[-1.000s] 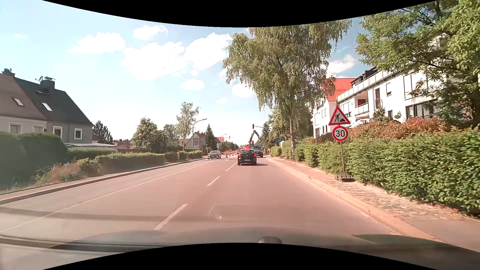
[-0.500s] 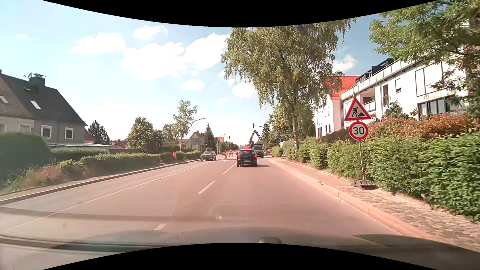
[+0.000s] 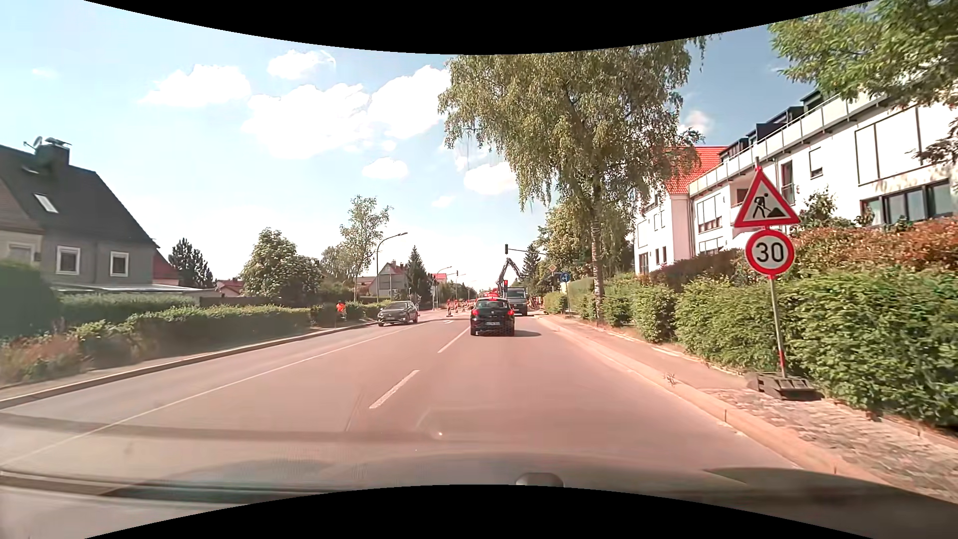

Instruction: Follow the waypoints while adhering to traffic rules and regulations

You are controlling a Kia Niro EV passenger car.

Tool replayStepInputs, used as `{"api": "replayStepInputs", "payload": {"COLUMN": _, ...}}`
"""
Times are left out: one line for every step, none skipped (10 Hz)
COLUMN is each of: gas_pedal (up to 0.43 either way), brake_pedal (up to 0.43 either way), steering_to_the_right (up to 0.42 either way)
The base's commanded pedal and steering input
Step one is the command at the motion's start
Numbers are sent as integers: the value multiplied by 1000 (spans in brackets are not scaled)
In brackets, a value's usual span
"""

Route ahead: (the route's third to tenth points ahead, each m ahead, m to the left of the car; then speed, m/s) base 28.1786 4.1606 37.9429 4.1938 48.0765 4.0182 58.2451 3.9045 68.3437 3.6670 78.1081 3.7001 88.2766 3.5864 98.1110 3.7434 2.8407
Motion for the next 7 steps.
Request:
{"api": "replayStepInputs", "payload": {"gas_pedal": 0, "brake_pedal": 116, "steering_to_the_right": -4}}
{"api": "replayStepInputs", "payload": {"gas_pedal": 0, "brake_pedal": 122, "steering_to_the_right": -3}}
{"api": "replayStepInputs", "payload": {"gas_pedal": 0, "brake_pedal": 122, "steering_to_the_right": -3}}
{"api": "replayStepInputs", "payload": {"gas_pedal": 0, "brake_pedal": 128, "steering_to_the_right": -3}}
{"api": "replayStepInputs", "payload": {"gas_pedal": 0, "brake_pedal": 140, "steering_to_the_right": -3}}
{"api": "replayStepInputs", "payload": {"gas_pedal": 0, "brake_pedal": 165, "steering_to_the_right": -3}}
{"api": "replayStepInputs", "payload": {"gas_pedal": 0, "brake_pedal": 171, "steering_to_the_right": -3}}
